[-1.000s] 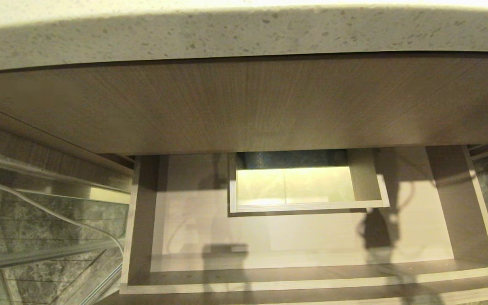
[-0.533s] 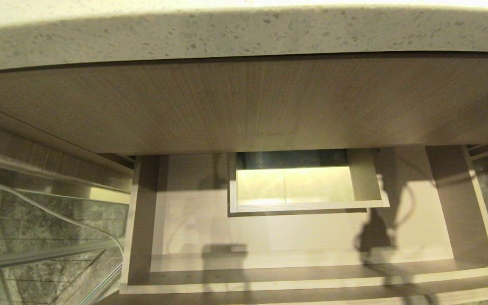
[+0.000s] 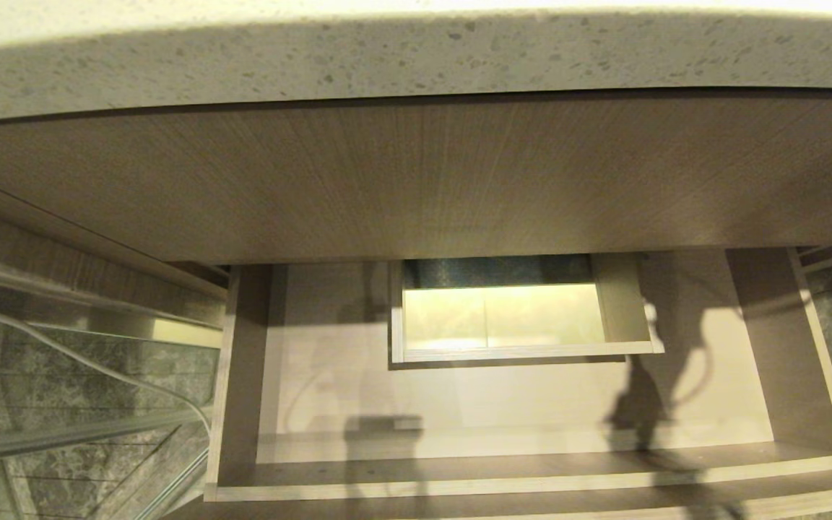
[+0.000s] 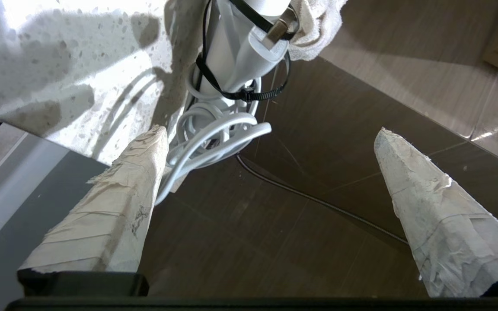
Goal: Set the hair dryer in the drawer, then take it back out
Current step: Pick up the hairdryer
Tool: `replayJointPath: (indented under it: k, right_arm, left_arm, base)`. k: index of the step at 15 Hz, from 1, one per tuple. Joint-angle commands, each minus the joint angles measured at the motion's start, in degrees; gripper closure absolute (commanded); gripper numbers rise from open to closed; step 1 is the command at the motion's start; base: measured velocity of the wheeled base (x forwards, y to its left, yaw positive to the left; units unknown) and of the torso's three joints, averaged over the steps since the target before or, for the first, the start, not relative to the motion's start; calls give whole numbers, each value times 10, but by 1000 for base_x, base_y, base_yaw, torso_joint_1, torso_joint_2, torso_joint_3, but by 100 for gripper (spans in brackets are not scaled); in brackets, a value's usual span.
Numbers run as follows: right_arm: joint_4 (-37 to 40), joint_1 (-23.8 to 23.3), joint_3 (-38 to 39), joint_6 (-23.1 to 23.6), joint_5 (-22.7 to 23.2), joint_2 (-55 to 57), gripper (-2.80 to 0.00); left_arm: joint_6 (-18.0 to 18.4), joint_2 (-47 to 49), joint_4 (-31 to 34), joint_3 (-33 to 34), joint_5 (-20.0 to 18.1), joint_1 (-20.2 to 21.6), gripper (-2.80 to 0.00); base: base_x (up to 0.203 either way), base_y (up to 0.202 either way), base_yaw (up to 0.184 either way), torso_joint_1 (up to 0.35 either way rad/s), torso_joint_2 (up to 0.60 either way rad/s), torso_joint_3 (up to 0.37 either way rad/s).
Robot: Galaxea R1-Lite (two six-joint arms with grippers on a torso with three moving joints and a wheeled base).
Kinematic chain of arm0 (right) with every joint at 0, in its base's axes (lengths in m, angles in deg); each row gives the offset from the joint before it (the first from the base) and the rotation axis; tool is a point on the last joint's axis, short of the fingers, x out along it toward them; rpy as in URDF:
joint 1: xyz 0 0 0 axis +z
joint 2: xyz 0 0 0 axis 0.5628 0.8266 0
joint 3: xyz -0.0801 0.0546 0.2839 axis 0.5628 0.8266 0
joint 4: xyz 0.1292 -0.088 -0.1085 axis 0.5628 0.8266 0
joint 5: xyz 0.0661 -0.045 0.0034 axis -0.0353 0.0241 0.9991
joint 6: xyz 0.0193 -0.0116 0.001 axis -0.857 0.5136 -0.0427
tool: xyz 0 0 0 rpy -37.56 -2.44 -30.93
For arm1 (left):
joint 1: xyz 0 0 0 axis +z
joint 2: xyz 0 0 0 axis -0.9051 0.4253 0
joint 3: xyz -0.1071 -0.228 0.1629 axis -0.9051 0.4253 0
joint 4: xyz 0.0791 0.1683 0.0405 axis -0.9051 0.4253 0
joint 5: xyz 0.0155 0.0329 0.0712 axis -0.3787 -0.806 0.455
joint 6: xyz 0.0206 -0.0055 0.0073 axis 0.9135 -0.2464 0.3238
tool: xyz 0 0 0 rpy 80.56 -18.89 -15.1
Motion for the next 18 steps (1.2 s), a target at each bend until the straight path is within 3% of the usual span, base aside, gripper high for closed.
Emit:
replayJointPath:
  k: [1, 12, 18]
  right_arm:
    - [-4, 0, 1, -5, -14, 1, -280]
    - [-42, -5, 15, -35, -70, 41, -280]
    - [-60, -6, 16, -56, -72, 58, -280]
  left_arm:
    - [0, 0, -1, 23, 0, 0, 0]
    - [0, 0, -1, 23, 0, 0, 0]
    - [0, 0, -1, 23, 0, 0, 0]
  base:
    - [0, 0, 0, 0, 0, 0]
    - [0, 0, 0, 0, 0, 0]
    - [0, 0, 0, 0, 0, 0]
